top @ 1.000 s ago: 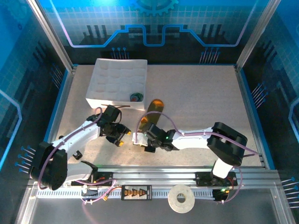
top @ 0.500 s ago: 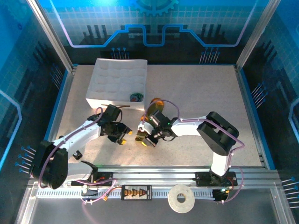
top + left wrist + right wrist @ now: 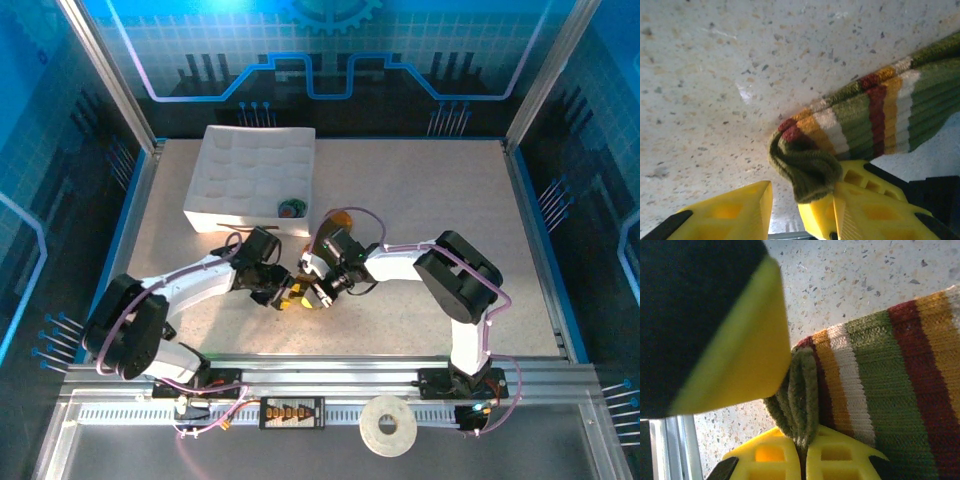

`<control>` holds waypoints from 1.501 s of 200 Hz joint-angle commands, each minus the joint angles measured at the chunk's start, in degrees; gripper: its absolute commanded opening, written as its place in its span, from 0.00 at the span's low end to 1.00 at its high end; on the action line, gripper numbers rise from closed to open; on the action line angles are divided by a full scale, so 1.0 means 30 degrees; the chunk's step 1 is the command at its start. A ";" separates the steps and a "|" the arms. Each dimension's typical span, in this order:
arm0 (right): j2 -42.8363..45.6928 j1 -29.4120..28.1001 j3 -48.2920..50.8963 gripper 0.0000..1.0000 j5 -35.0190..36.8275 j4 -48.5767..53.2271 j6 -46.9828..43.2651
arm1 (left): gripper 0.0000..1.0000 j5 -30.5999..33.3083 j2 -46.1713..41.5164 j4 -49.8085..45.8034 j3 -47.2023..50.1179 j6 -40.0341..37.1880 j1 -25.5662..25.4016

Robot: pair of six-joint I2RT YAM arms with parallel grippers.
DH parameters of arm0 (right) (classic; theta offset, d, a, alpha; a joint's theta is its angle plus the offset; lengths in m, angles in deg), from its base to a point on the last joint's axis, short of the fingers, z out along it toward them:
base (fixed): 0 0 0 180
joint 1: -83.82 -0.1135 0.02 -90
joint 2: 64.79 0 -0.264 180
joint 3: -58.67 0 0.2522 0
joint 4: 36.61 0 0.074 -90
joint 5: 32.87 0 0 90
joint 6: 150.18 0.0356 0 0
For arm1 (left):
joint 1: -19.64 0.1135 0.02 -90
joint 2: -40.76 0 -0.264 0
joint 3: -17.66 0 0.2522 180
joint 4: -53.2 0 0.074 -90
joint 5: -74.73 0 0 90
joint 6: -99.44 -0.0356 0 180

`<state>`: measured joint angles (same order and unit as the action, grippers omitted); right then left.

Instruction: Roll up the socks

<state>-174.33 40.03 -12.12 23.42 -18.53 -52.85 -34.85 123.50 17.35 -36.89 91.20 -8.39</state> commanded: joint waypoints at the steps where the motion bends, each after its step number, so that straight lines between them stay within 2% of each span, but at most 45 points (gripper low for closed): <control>1: -0.0549 0.0270 -0.0157 0.00 -0.0023 0.0978 0.0338 | 0.37 -0.0408 0.0692 0.0617 -0.0733 0.0773 -0.0187; 55: -0.0469 0.0264 0.0014 0.00 0.0089 0.0894 0.0250 | 0.33 0.0381 0.2000 0.0987 -0.1409 0.1144 -0.0191; 105: -0.0228 0.0242 0.0120 0.05 0.0569 0.0760 0.0111 | 0.26 0.0460 0.2906 -0.1343 -0.2339 0.0932 -0.0178; 146: 0.0309 -0.0009 -0.0065 0.16 0.1428 0.0991 -0.0834 | 0.25 0.0591 0.3368 -0.2267 -0.2060 0.1183 -0.0197; 205: 0.3220 -0.0599 0.1078 0.43 0.3534 0.0199 -0.3358 | 0.23 0.1671 0.3817 -0.3859 -0.2489 0.0872 0.0055; 230: 0.6077 -0.1427 0.3686 0.46 0.6313 -0.1614 -0.6014 | 0.23 0.1998 0.3970 -0.4392 -0.2924 0.0585 0.0190; 253: 0.8566 -0.4028 0.6876 0.55 1.1269 -0.4687 -1.0895 | 0.22 0.2024 0.4076 -0.4613 -0.3080 0.0528 0.0312; 286: 0.8215 -0.6541 0.7492 0.51 1.6340 -0.5530 -1.4856 | 0.22 0.1982 0.4320 -0.4719 -0.3272 0.0304 0.0468; 300: 0.7748 -0.7163 0.7462 0.49 1.7668 -0.6472 -1.6055 | 0.22 0.1927 0.4462 -0.4684 -0.3391 0.0241 0.0497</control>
<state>-149.12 21.21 9.91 61.93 -30.93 -88.57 -31.42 134.91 7.78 -46.51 93.21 -7.37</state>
